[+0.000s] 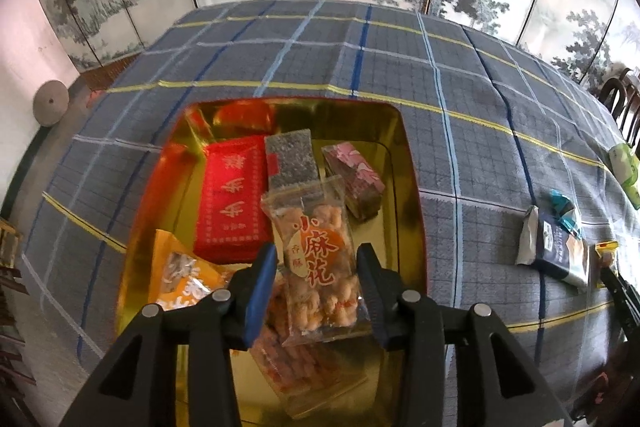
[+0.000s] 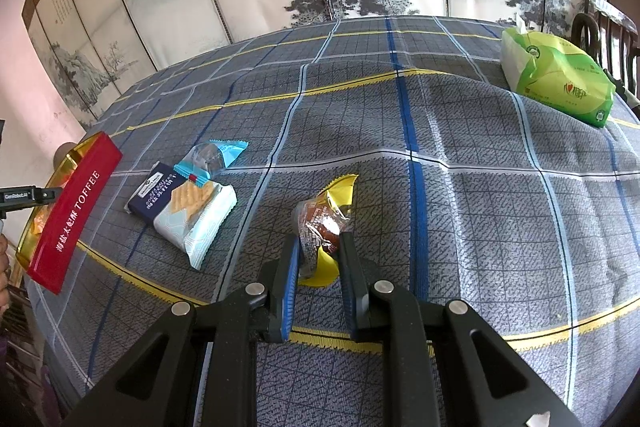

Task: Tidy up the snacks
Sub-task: 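Carry the twist-snack bag over the tray with the left gripper and lower it, then open the left gripper to release the twist-snack bag into the tray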

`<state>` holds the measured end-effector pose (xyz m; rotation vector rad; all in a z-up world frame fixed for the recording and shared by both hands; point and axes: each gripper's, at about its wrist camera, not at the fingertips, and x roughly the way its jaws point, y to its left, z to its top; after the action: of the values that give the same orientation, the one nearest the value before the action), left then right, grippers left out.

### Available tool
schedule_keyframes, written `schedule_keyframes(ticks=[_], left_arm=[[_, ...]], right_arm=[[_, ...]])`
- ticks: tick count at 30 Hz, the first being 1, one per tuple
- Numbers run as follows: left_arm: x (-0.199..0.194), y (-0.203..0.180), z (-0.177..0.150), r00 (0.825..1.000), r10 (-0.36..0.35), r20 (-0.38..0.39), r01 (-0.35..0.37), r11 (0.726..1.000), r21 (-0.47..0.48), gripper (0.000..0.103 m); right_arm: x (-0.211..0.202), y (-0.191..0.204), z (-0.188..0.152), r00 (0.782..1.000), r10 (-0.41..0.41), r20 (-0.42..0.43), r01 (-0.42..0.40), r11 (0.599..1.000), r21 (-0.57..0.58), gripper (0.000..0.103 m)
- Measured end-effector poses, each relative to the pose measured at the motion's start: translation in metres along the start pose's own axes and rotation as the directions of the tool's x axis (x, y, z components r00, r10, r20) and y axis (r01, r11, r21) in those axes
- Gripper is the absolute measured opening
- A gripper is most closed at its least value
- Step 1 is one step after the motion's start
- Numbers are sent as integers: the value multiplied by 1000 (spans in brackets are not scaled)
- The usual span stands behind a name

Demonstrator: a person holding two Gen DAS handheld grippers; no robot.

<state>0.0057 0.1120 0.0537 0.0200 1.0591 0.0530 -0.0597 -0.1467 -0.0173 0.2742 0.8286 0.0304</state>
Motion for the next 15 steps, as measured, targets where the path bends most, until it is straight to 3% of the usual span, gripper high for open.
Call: schedule_keyframes(ticks=[15], left_arm=[[-28,-7,-7,995,54,81,-58,997,52,43]], right_arm=[[0,0,0,1000,-3,1,3,1000,-5,18]])
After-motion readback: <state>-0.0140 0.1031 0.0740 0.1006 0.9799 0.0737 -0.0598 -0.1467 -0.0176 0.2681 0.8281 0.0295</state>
